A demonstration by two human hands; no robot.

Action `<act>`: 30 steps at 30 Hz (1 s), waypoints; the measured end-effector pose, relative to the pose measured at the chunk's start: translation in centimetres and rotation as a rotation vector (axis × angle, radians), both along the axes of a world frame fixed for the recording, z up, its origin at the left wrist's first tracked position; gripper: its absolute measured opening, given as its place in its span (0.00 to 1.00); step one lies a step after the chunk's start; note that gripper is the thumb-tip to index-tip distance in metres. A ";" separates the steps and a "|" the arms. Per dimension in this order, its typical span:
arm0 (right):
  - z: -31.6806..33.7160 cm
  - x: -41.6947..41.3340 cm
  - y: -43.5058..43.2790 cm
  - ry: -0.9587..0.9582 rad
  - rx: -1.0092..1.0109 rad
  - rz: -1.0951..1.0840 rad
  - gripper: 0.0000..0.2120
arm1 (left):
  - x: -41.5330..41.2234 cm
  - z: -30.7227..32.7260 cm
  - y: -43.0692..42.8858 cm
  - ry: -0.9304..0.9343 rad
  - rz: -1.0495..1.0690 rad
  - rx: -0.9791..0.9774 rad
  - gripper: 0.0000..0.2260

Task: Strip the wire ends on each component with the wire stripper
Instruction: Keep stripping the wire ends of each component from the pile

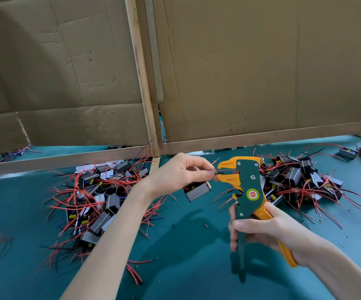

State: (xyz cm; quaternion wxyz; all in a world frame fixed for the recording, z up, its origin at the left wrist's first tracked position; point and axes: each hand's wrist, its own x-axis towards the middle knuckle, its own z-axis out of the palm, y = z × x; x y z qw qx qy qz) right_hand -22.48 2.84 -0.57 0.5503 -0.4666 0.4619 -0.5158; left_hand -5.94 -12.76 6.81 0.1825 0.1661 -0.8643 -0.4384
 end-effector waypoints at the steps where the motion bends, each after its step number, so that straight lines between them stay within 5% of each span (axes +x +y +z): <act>1: 0.0 0.1 0.1 0.008 0.012 -0.012 0.13 | 0.1 0.0 0.0 -0.007 -0.006 0.001 0.06; 11: -0.9 3.0 -0.2 0.009 0.056 -0.295 0.17 | 0.2 -0.3 -0.4 -0.044 0.023 0.030 0.06; 15: -0.4 2.4 -0.2 -0.158 -0.038 -0.140 0.10 | -0.3 -0.9 -0.5 0.023 0.044 0.047 0.08; 18: -0.1 1.3 -0.3 -0.267 -0.121 -0.056 0.16 | -0.3 -0.8 -0.8 0.187 0.113 0.054 0.10; 24: -0.3 -0.5 -1.1 -0.319 -0.120 -0.173 0.21 | -0.5 -0.6 -0.8 0.389 0.108 0.115 0.10; 30: -0.1 -0.4 -0.9 -0.236 -0.047 -0.084 0.19 | -0.6 -0.4 -0.3 0.304 0.076 0.099 0.03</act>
